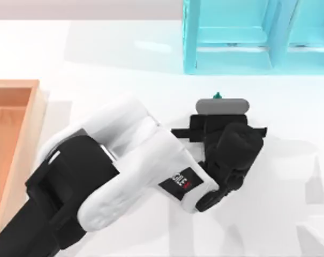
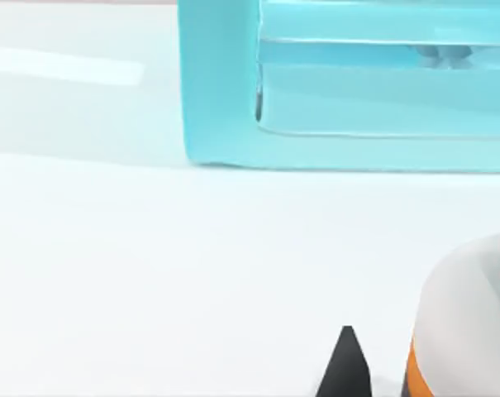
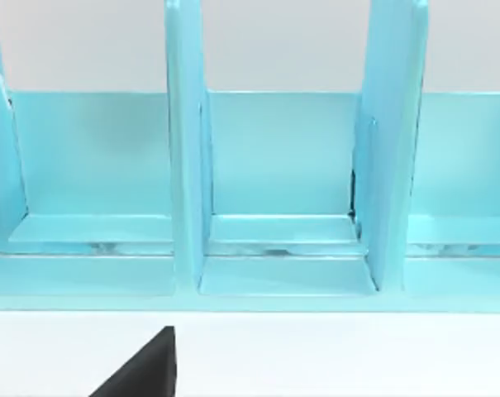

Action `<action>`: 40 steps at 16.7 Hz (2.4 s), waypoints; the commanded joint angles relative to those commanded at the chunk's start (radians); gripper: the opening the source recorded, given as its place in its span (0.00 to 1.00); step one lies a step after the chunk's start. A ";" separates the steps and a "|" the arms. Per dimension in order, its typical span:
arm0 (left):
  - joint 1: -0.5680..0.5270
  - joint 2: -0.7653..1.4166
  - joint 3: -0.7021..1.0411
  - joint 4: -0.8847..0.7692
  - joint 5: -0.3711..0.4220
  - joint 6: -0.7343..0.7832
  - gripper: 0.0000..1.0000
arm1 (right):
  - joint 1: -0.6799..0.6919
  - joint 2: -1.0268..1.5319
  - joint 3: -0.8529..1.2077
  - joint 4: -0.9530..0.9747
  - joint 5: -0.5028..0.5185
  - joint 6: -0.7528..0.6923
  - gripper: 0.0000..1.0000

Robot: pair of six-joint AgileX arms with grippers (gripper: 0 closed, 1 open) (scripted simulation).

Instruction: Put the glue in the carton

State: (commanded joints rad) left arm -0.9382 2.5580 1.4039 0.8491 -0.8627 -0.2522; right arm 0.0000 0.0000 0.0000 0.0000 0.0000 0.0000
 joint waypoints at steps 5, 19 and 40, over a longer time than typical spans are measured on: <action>0.000 0.000 0.000 0.000 0.000 0.000 0.00 | 0.000 0.000 0.000 0.000 0.000 0.000 1.00; -0.003 -0.270 -0.008 -0.258 -0.003 0.004 0.00 | 0.000 0.000 0.000 0.000 0.000 0.000 1.00; 0.795 -0.599 0.069 -1.050 0.967 1.290 0.00 | 0.000 0.000 0.000 0.000 0.000 0.000 1.00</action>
State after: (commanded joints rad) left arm -0.1427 1.9592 1.4724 -0.2012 0.1044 1.0379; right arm 0.0000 0.0000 0.0000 0.0000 0.0000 0.0000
